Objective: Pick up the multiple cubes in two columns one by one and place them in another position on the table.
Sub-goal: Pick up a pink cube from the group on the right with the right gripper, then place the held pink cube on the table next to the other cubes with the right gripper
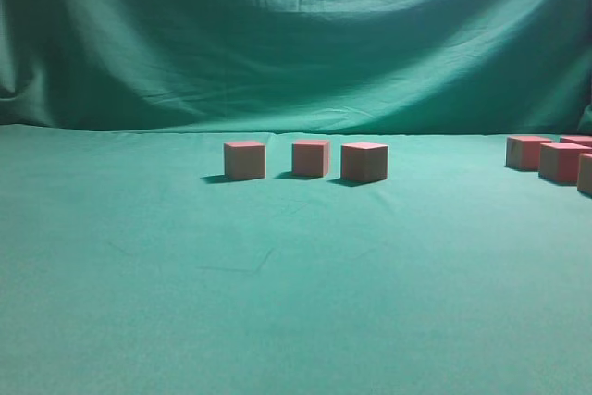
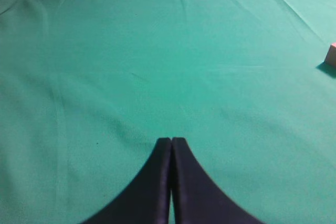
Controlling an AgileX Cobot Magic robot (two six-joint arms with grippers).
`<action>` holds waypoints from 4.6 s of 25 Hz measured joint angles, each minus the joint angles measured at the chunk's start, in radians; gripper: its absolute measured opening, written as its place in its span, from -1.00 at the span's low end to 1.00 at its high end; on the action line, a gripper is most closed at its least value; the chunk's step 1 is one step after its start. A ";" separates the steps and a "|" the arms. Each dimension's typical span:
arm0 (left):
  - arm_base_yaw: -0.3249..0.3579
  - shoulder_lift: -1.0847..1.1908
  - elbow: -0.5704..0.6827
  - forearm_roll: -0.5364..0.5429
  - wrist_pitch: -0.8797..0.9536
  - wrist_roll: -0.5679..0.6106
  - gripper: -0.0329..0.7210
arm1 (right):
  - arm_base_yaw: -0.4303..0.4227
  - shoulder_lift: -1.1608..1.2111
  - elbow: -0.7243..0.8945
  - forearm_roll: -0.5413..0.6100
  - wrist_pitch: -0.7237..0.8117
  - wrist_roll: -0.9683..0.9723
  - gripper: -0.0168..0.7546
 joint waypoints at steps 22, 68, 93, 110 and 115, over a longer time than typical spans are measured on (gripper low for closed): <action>0.000 0.000 0.000 0.000 0.000 0.000 -0.91 | -0.013 0.148 0.000 0.002 -0.084 0.000 -0.28; 0.000 0.000 0.000 0.000 0.000 0.000 -0.91 | 0.806 0.633 -0.960 0.064 0.161 0.327 -0.26; 0.000 0.000 0.000 0.000 0.000 0.000 -0.91 | 0.802 0.710 -0.982 -0.089 0.132 0.535 -0.26; 0.000 0.000 0.000 0.000 0.000 0.000 -0.91 | 0.802 0.730 -0.984 -0.089 0.146 0.537 -0.26; 0.000 0.000 0.000 0.000 0.000 0.000 -0.91 | 0.802 0.732 -0.984 -0.089 0.146 0.521 -0.15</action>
